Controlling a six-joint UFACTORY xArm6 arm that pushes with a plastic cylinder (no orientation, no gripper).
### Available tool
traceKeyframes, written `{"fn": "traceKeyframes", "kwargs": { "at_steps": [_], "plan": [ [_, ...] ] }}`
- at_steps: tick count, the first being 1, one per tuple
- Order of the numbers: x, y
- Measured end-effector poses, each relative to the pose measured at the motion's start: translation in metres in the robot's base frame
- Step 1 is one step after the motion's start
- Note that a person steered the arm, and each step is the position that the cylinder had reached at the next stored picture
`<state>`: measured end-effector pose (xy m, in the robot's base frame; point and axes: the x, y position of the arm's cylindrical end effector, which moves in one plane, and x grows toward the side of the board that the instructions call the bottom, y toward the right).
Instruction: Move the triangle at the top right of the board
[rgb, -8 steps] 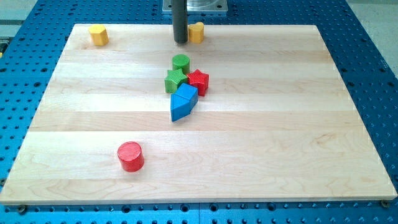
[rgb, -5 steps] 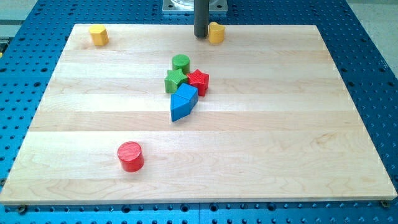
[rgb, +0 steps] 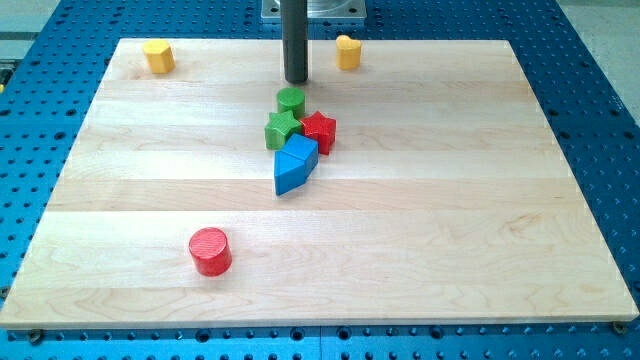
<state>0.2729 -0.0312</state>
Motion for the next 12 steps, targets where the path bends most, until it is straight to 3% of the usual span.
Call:
{"fn": "traceKeyframes", "kwargs": {
  "at_steps": [3, 5, 11, 12],
  "plan": [
    [0.0, -0.016],
    [0.02, -0.091],
    [0.038, -0.106],
    [0.081, -0.107]
  ]
}}
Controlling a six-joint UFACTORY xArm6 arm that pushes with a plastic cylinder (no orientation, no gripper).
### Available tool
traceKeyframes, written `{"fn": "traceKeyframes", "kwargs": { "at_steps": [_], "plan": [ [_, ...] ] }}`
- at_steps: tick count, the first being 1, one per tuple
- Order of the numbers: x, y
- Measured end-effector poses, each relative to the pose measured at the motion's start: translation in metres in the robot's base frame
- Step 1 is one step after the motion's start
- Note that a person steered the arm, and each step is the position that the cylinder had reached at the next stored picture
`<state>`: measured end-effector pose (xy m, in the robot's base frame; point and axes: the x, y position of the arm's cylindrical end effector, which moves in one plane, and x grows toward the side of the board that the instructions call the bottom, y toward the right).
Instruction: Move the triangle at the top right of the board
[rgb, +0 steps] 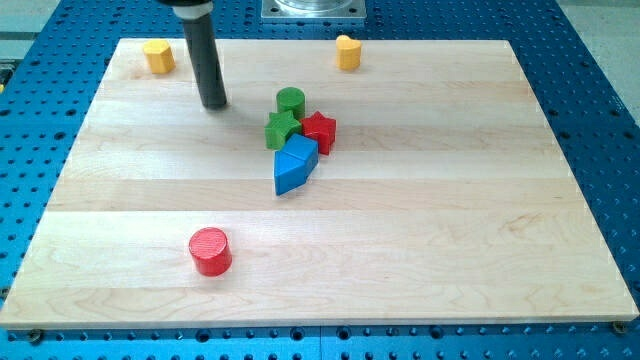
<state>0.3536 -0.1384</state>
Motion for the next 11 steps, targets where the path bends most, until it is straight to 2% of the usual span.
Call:
{"fn": "traceKeyframes", "kwargs": {
  "at_steps": [1, 2, 3, 4, 5, 8, 10, 11],
  "plan": [
    [0.09, 0.001],
    [0.108, 0.036],
    [0.123, 0.1],
    [0.12, 0.153],
    [0.093, 0.157],
    [0.089, 0.303],
    [0.001, 0.344],
    [-0.028, 0.353]
  ]
}}
